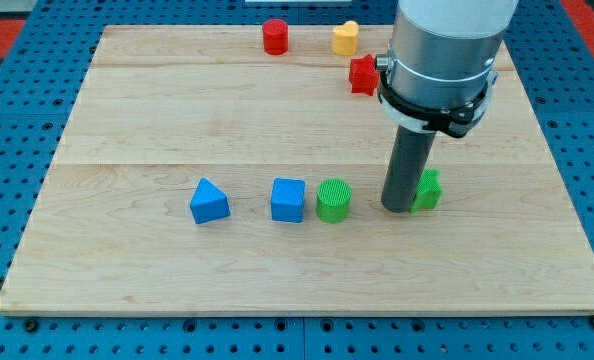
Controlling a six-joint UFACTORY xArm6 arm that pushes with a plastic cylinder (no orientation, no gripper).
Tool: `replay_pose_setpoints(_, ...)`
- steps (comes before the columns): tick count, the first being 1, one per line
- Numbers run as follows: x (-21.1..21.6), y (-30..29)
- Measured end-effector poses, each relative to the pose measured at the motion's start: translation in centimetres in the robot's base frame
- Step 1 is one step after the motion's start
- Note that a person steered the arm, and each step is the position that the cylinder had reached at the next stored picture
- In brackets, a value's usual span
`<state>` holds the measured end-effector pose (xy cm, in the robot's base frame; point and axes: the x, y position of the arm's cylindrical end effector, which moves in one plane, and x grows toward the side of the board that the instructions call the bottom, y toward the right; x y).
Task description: Move the green star towards red star
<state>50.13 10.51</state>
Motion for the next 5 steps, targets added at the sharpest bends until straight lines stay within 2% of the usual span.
replay_pose_setpoints(1,3.5,0.5)
replay_pose_setpoints(2,2.1,0.9)
replay_pose_setpoints(5,-7.8,-1.9)
